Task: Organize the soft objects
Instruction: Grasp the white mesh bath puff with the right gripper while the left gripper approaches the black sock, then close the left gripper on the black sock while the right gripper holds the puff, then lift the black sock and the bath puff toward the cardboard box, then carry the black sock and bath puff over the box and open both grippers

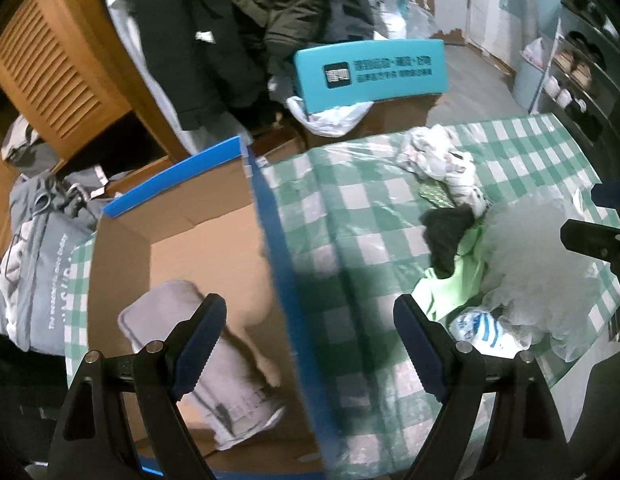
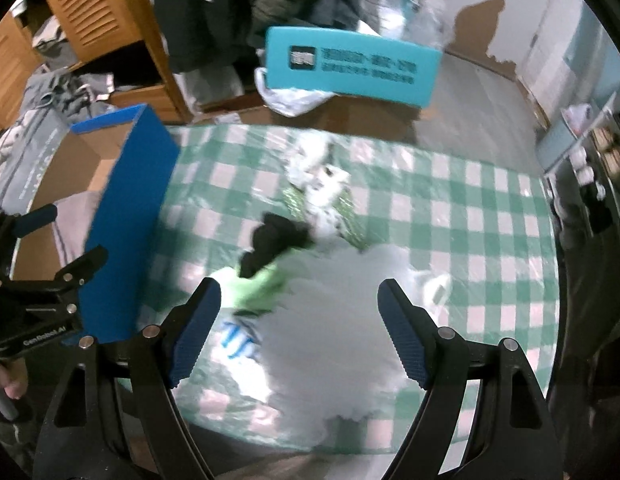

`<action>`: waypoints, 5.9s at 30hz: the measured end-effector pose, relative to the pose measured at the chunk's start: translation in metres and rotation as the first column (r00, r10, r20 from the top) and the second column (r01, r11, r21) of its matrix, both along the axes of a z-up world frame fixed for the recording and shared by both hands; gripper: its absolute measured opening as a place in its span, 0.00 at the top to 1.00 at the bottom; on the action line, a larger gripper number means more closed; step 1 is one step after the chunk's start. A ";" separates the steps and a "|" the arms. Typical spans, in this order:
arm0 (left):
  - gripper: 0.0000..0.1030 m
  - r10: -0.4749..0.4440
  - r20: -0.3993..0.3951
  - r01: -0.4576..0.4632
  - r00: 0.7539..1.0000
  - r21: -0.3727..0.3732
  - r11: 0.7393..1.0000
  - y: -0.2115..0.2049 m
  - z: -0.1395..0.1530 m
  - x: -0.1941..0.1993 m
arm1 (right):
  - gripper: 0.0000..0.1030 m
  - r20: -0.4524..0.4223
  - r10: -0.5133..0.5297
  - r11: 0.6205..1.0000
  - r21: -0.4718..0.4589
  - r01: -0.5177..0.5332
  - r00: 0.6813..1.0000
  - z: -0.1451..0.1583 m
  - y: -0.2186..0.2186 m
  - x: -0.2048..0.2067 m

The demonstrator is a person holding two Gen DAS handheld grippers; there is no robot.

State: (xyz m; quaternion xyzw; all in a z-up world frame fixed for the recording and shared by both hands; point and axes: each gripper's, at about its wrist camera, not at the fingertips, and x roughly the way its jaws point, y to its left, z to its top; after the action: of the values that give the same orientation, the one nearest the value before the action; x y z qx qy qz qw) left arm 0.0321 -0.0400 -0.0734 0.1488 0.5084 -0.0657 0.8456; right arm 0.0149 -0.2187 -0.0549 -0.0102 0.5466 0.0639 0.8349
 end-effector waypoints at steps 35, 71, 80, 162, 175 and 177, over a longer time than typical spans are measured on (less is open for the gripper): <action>0.16 -0.045 -0.195 0.044 0.980 -0.006 0.999 -0.068 -0.081 0.035 | 0.09 -0.203 -0.084 0.993 -0.099 0.065 0.976 -0.120 -0.041 0.006; 0.26 -0.120 -0.242 0.094 0.963 -0.113 0.989 -0.118 -0.123 0.082 | 0.43 -0.123 -0.176 0.984 0.016 0.179 0.977 -0.100 -0.114 0.018; 0.61 -0.143 -0.222 0.106 0.964 -0.167 0.980 -0.118 -0.116 0.076 | 0.43 -0.120 -0.175 0.984 0.019 0.178 0.977 -0.101 -0.102 0.014; 0.61 0.111 0.108 -0.096 0.988 -0.133 0.986 0.041 0.032 0.005 | 0.43 0.166 0.113 0.992 0.040 -0.121 0.980 0.034 0.055 0.016; 0.61 0.211 0.100 -0.195 0.972 -0.151 0.969 0.095 0.029 0.005 | 0.43 0.163 0.189 0.979 0.040 -0.198 0.968 0.037 0.113 0.033; 0.61 0.231 0.095 -0.214 0.968 -0.162 0.963 0.106 0.028 0.005 | 0.43 0.160 0.200 0.977 0.037 -0.208 0.967 0.036 0.121 0.035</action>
State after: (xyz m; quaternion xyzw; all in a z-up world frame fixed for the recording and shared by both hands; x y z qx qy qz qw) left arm 0.0368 0.0662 -0.0456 0.0298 0.4668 0.0002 0.8839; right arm 0.0497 -0.0976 -0.0191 -0.0492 0.4739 0.1631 0.8639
